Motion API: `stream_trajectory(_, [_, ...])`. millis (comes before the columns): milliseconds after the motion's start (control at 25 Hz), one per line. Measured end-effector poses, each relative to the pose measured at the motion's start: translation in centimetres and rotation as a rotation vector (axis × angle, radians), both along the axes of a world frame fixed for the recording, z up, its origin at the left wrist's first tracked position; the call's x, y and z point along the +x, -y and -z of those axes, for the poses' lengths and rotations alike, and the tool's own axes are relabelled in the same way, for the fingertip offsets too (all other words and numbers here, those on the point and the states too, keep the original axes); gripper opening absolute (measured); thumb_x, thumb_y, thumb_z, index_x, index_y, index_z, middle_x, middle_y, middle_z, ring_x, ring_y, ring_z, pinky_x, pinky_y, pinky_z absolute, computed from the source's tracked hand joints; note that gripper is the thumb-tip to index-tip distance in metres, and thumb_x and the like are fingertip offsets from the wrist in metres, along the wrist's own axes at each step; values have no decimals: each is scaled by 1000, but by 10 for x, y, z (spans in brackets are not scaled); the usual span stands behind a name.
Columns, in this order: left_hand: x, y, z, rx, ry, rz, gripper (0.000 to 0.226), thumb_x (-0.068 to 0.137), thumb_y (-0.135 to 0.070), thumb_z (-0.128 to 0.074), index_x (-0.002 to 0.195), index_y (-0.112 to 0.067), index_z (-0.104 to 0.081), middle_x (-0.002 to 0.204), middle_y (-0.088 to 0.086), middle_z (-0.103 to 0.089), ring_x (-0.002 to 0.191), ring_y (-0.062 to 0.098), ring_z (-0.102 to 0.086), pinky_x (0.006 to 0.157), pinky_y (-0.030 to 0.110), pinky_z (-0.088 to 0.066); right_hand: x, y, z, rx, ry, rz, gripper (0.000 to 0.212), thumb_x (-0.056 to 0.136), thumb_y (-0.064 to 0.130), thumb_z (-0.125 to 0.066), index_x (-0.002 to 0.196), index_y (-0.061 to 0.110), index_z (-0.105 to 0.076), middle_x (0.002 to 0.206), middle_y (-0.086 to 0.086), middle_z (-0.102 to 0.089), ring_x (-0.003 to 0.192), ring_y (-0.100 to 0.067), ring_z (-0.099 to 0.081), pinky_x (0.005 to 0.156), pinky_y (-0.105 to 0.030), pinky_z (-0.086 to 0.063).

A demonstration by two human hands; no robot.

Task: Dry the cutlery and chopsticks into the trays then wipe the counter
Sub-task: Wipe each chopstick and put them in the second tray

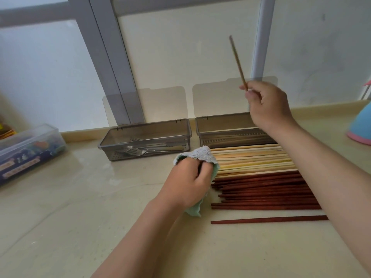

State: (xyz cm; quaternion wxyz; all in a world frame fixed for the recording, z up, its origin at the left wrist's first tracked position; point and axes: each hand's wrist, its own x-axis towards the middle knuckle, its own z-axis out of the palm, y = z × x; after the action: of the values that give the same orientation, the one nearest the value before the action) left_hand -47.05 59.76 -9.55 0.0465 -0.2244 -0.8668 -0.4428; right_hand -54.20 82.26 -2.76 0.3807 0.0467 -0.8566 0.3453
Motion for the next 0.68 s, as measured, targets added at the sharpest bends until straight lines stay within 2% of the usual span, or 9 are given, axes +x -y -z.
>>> stream_trajectory(40, [0, 0, 0, -4, 1, 0, 46, 101, -23, -44, 58, -6, -47, 45, -1, -49, 41, 13, -45, 45, 32, -37, -3, 0, -3, -7, -18, 12, 29, 105, 15, -46, 125, 15, -67, 113, -1, -62, 104, -16, -58, 83, -15, -40])
stream_trajectory(120, [0, 0, 0, -3, -4, 3, 45, 101, -24, -44, 60, -4, -48, 47, 7, -51, 42, 20, -47, 45, 36, -38, -10, -1, -5, 58, 6, 33, 29, 106, 15, -45, 123, 15, -67, 110, -5, -61, 99, -18, -55, 80, -20, -40])
stream_trajectory(240, [-1, -1, 0, -5, -7, -3, 44, 101, -25, -43, 64, -1, -49, 56, 19, -55, 48, 30, -50, 47, 43, -40, -17, -4, 10, 283, 252, 98, 29, 107, 16, -42, 122, 15, -67, 104, -8, -55, 93, -24, -52, 81, -34, -44])
stream_trajectory(320, [-1, 0, 1, -10, -7, -15, 46, 101, -26, -43, 65, 1, -49, 57, 22, -55, 48, 31, -48, 48, 45, -40, -17, -8, 22, 398, 393, 153, 29, 106, 15, -43, 121, 17, -67, 110, -10, -56, 99, -29, -55, 88, -43, -51])
stream_trajectory(400, [-3, 1, 2, -7, -9, -27, 46, 101, -28, -42, 66, 2, -50, 58, 23, -55, 51, 35, -51, 49, 46, -43, -16, -8, 28, 479, 474, 209, 25, 104, 13, -48, 119, 18, -67, 120, -11, -59, 110, -33, -57, 97, -49, -51])
stream_trajectory(520, [-3, 1, 3, -18, -3, -32, 45, 101, -27, -43, 67, 1, -50, 60, 23, -56, 53, 37, -54, 50, 48, -43, -12, -7, 30, 467, 452, 244, 20, 101, 10, -52, 116, 15, -66, 118, -10, -60, 108, -31, -58, 96, -48, -50])
stream_trajectory(680, [-3, 1, 2, -2, -1, -46, 44, 101, -25, -43, 60, -8, -46, 55, 18, -53, 46, 20, -46, 47, 44, -42, 11, -8, 30, 401, 392, 202, 21, 100, 9, -49, 109, 17, -66, 107, -4, -60, 98, -24, -55, 79, -36, -45])
